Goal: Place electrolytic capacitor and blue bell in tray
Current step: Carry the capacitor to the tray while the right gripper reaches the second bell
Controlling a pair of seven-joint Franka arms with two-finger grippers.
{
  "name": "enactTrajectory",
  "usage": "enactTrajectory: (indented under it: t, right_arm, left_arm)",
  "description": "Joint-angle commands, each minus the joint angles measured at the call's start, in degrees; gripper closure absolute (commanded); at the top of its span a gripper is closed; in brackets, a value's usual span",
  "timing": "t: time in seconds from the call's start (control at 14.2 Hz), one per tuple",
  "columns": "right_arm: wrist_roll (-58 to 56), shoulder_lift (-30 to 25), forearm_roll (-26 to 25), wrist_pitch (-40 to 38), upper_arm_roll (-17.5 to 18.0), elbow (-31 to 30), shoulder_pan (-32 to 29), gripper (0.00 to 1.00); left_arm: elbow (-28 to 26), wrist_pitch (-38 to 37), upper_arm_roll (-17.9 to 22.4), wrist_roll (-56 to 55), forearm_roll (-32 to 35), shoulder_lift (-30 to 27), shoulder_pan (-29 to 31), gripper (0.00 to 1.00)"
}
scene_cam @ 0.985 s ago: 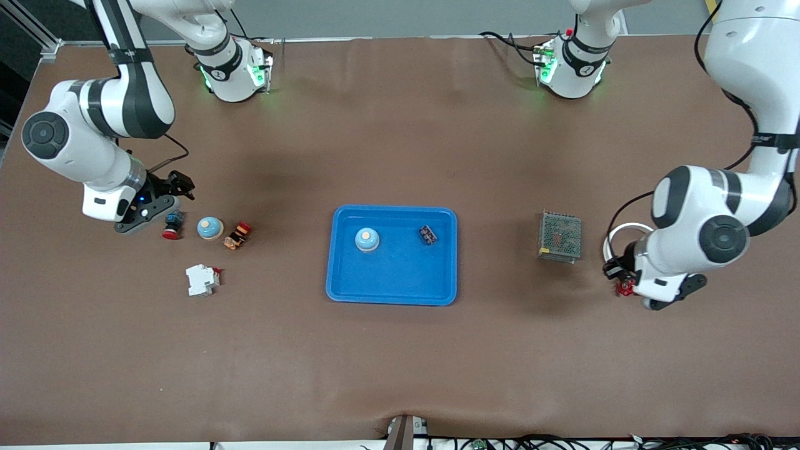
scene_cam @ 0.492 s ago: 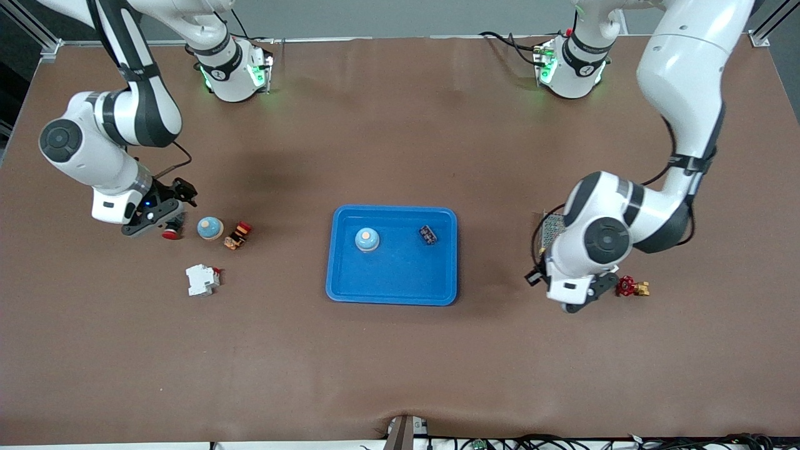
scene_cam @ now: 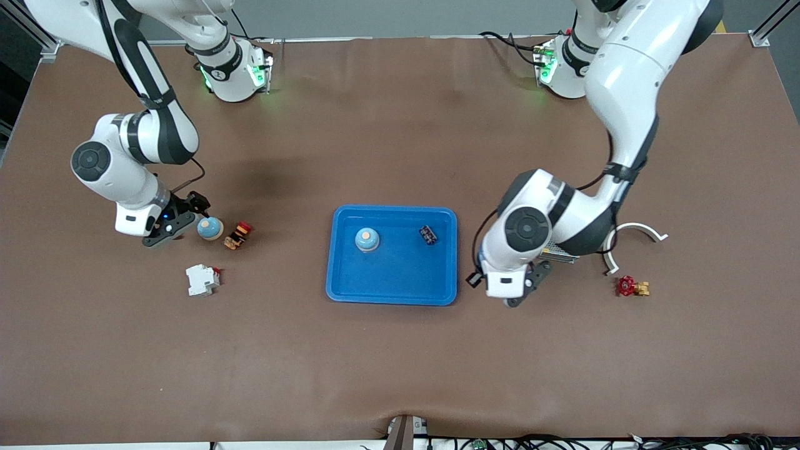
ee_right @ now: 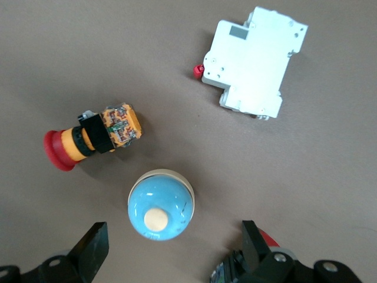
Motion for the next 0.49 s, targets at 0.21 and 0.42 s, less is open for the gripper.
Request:
enactTrajectory:
  t: [0.21,0.42]
  right_arm:
    - [-0.4,3.5,-0.6,4.2,0.5,-0.4,-0.3,0.0]
    - [-0.4,4.9,-0.6,5.1,0.7,-0.4,-0.3,0.0]
  left_arm:
    - [2.8,10.4,0.7,-14.3,-0.7,4.9,-5.7,1.0]
    - [2.7,15.5,0.9,-18.8,-0.6,7.6,-8.1,1.0]
